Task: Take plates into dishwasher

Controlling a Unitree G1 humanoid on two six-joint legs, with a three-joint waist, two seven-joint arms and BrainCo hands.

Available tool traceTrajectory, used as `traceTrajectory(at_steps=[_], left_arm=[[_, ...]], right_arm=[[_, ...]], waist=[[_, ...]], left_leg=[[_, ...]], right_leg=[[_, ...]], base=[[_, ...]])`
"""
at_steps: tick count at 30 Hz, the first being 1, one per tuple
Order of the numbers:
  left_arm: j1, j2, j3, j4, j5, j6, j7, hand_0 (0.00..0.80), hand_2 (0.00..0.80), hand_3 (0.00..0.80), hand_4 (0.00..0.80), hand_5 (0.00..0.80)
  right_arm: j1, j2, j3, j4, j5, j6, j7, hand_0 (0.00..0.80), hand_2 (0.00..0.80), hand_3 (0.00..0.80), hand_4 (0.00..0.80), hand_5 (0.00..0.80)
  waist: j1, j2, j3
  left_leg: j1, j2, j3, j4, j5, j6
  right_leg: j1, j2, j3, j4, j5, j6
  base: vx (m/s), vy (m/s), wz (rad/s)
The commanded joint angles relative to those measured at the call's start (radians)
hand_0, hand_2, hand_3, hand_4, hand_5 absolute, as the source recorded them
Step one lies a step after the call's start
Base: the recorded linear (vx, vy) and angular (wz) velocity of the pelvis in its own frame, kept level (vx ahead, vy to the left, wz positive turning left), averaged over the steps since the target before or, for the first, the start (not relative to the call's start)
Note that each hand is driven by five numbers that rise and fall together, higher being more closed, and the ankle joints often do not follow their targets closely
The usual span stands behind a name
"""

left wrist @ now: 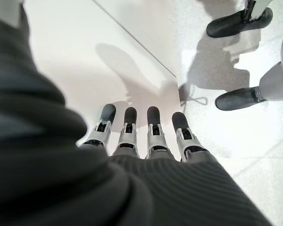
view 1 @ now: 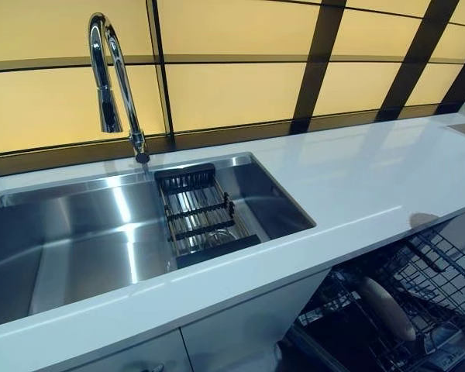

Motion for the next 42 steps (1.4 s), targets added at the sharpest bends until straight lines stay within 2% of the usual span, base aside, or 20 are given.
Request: traceTrajectory(at_steps=[1, 6, 12, 16, 27, 33, 38, 42], left_arm=[[-0.069, 0.049, 0.002, 0.011, 0.037, -0.01, -0.009, 0.0, 0.0, 0.0, 0.0, 0.0], [-0.08, 0.058, -0.001, 0.004, 0.036, -0.004, -0.03, 0.0, 0.0, 0.0, 0.0, 0.0], [-0.075, 0.049, 0.002, -0.01, 0.057, 0.002, -0.029, 0.0, 0.0, 0.0, 0.0, 0.0], [-0.07, 0.054, -0.004, -0.021, 0.062, -0.008, -0.041, 0.0, 0.0, 0.0, 0.0, 0.0], [-0.094, 0.06, -0.011, -0.058, 0.031, -0.027, -0.025, 0.0, 0.0, 0.0, 0.0, 0.0], [-0.108, 0.056, -0.014, -0.069, 0.023, -0.035, -0.026, 0.0, 0.0, 0.0, 0.0, 0.0], [-0.125, 0.045, -0.039, -0.091, -0.006, -0.034, -0.02, 0.0, 0.0, 0.0, 0.0, 0.0], [-0.13, 0.033, -0.051, -0.11, -0.02, -0.028, -0.016, 0.0, 0.0, 0.0, 0.0, 0.0]], right_arm=[[-0.026, 0.045, -0.119, 0.029, 0.086, -0.037, 0.009, 0.8, 0.8, 0.8, 0.8, 0.8], [-0.03, 0.124, -0.086, -0.027, 0.146, 0.002, 0.106, 0.8, 0.8, 0.8, 0.8, 0.8], [-0.029, 0.214, -0.063, -0.075, 0.128, 0.016, 0.133, 0.8, 0.8, 0.8, 0.8, 0.8], [-0.048, 0.291, -0.026, -0.128, 0.104, 0.041, 0.117, 0.8, 0.8, 0.8, 0.8, 0.8], [-0.16, 0.371, 0.096, -0.179, 0.036, 0.104, 0.13, 0.8, 0.8, 0.8, 0.8, 0.8], [-0.18, 0.405, 0.128, -0.195, -0.006, 0.094, 0.076, 0.8, 0.8, 0.8, 0.8, 0.8], [-0.234, 0.405, 0.165, -0.209, -0.083, 0.065, -0.012, 0.8, 0.8, 0.8, 0.8, 0.8], [-0.293, 0.397, 0.203, -0.219, -0.138, 0.068, -0.057, 0.8, 0.8, 0.8, 0.8, 0.8]], waist=[[0.024, -0.022, 0.009], [0.015, -0.017, 0.016], [0.009, -0.009, 0.031], [0.004, 0.012, 0.064], [-0.019, 0.063, 0.147], [-0.028, 0.089, 0.177], [-0.032, 0.13, 0.208], [-0.031, 0.163, 0.228]], left_leg=[[0.039, -0.03, 0.018, 0.005, -0.09, 0.046], [0.04, -0.029, 0.033, 0.005, -0.095, 0.051], [0.037, -0.026, 0.049, 0.005, -0.097, 0.057], [0.023, -0.03, 0.056, 0.005, -0.092, 0.062], [-0.018, -0.028, 0.07, 0.005, -0.078, 0.053], [-0.031, -0.027, 0.074, 0.006, -0.073, 0.048], [-0.046, -0.029, 0.079, 0.013, -0.074, 0.046], [-0.059, -0.033, 0.075, 0.015, -0.069, 0.043]], right_leg=[[0.025, 0.037, -0.05, 0.003, -0.009, 0.086], [0.019, 0.034, -0.058, 0.003, -0.006, 0.087], [0.008, 0.033, -0.068, 0.003, -0.003, 0.086], [-0.017, 0.03, -0.073, 0.011, -0.003, 0.084], [-0.075, 0.019, -0.101, 0.034, -0.013, 0.074], [-0.092, 0.013, -0.111, 0.037, -0.014, 0.072], [-0.11, 0.006, -0.119, 0.039, -0.019, 0.07], [-0.122, 0.001, -0.122, 0.039, -0.022, 0.068]], base=[[-0.038, -0.064, -0.06], [-0.024, -0.076, -0.13], [-0.026, -0.122, -0.06], [-0.067, -0.126, -0.14], [-0.081, -0.074, -0.14], [-0.056, -0.021, -0.09], [-0.046, -0.003, -0.04], [-0.026, 0.006, 0.0]])
